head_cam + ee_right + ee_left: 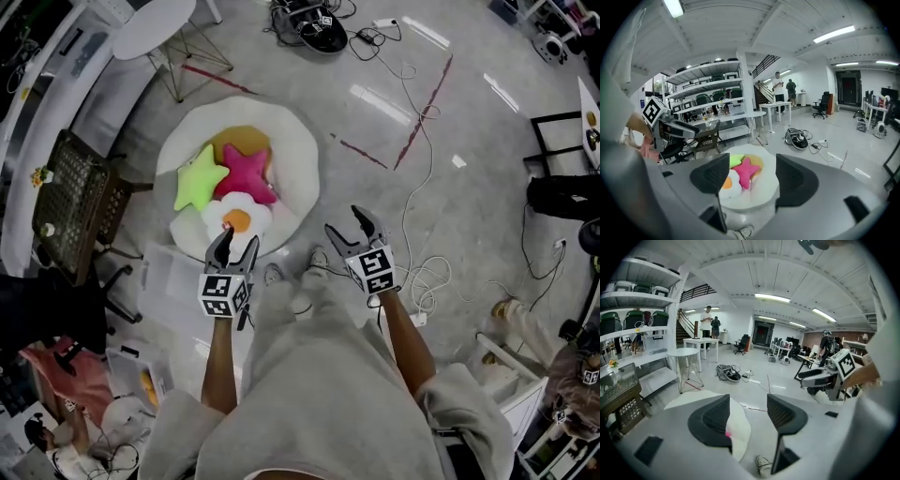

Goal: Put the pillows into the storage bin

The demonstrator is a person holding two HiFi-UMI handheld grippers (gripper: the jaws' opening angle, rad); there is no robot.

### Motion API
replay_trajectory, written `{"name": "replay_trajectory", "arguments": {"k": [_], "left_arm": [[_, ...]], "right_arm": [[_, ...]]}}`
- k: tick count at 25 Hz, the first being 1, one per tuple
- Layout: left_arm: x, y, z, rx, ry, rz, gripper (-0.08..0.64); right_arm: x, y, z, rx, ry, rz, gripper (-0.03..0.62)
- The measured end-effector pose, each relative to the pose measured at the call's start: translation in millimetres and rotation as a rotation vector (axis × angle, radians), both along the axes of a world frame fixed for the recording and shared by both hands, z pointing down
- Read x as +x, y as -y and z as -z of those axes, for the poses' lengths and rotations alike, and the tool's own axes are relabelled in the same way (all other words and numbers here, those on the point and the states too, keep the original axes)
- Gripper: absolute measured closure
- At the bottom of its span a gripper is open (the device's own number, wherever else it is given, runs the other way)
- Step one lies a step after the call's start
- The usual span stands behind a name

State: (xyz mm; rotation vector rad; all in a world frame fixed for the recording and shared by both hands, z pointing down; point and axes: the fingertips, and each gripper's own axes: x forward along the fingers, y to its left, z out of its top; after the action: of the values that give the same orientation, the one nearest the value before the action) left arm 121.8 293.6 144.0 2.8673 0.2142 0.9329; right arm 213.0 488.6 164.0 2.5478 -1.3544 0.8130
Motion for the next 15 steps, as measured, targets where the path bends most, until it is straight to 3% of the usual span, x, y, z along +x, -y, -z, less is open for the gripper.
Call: {"name": "replay_trajectory", "arguments": {"k": [7, 15], "left_arm": [[18.2, 19.3, -25.7, -0.032, -0.002, -0.019, 0.327], [26.8, 39.1, -60.8, 0.023, 0.035, -0.134, 0.327]], "right_arm": [[11.2, 15.9, -24.0, -0.035, 0.022, -0.028, 0.291], [8.2, 35.4, -57.7, -0.07, 0.072, -0.063, 0.28]]}}
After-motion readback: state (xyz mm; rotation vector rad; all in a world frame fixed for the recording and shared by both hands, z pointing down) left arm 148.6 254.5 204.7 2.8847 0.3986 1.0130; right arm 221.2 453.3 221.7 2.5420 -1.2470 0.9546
